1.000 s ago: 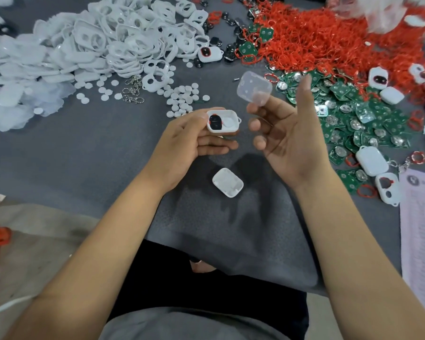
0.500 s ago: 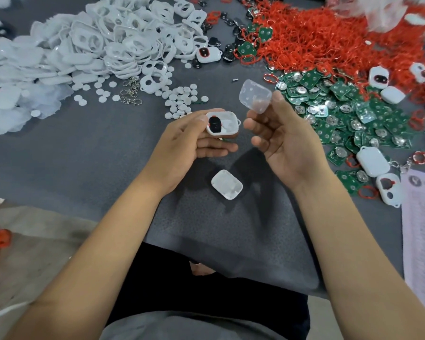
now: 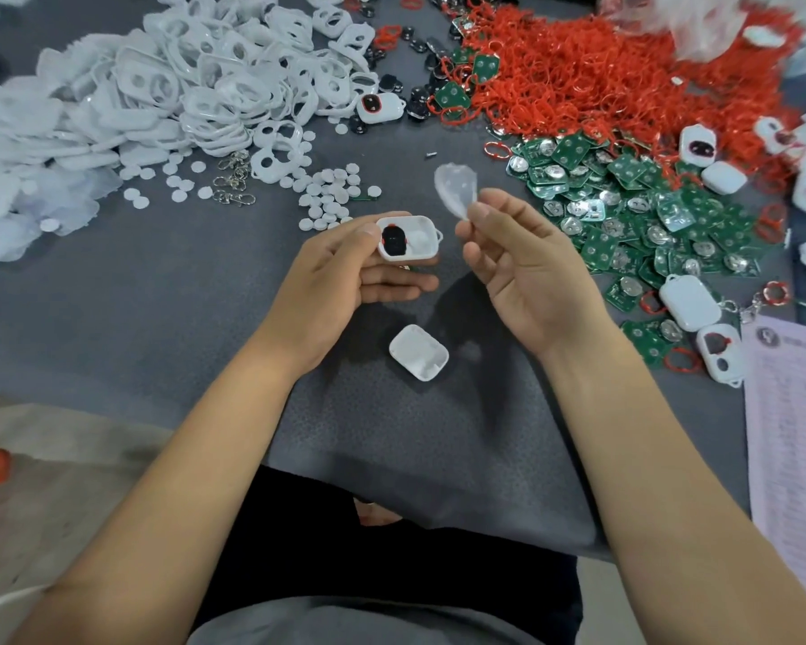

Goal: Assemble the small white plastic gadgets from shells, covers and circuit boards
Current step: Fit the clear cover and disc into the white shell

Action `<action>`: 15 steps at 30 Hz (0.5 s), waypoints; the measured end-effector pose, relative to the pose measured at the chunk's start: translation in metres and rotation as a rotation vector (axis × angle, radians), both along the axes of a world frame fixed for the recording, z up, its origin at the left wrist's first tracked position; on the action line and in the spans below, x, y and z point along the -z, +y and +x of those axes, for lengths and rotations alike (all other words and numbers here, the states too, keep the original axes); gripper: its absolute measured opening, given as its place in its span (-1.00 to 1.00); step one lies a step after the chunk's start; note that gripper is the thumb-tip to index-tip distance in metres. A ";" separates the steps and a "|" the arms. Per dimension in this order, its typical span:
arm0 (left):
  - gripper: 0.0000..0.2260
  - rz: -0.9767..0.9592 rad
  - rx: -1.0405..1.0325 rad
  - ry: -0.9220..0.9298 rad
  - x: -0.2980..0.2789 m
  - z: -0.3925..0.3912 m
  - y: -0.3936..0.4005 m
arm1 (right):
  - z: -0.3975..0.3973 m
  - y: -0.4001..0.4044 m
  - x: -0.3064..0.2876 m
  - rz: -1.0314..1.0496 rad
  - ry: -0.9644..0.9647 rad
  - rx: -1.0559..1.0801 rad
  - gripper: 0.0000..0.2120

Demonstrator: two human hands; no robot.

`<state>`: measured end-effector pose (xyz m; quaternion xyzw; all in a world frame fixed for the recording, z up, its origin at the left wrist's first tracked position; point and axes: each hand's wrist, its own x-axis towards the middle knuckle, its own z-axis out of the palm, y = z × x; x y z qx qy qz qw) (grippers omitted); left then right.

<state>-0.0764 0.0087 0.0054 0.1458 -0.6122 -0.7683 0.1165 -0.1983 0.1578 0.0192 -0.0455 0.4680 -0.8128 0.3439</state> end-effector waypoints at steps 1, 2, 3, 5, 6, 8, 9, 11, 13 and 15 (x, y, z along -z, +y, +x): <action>-0.65 -0.006 -0.001 -0.008 0.000 0.000 0.000 | 0.001 0.000 0.001 0.013 0.036 0.006 -0.85; -0.65 -0.014 -0.002 -0.014 0.000 0.000 0.000 | 0.001 -0.001 0.001 0.029 0.082 0.016 -0.83; -0.66 -0.023 -0.001 -0.019 0.000 0.000 0.000 | 0.002 -0.001 0.002 0.050 0.134 0.027 -0.82; -0.66 -0.038 0.003 -0.022 0.000 0.000 0.000 | 0.004 -0.001 0.002 0.106 0.250 0.044 -0.81; -0.66 -0.043 0.007 -0.021 0.001 0.000 0.000 | 0.005 -0.001 0.002 0.129 0.308 0.042 -0.81; -0.67 -0.049 0.013 -0.018 0.002 0.000 0.000 | 0.006 0.000 0.001 0.160 0.408 0.042 -0.84; -0.67 -0.057 0.015 -0.016 0.002 0.000 0.000 | 0.006 0.000 0.002 0.175 0.461 0.049 -0.83; -0.68 -0.087 0.018 -0.010 0.003 0.000 0.001 | 0.006 0.001 0.004 0.233 0.608 0.073 -0.80; -0.67 -0.123 0.029 -0.006 0.003 0.000 0.002 | 0.009 -0.002 0.006 0.304 0.745 0.106 -0.82; -0.68 -0.141 0.053 -0.002 0.003 0.000 0.001 | 0.013 -0.006 0.009 0.361 0.783 0.156 -0.89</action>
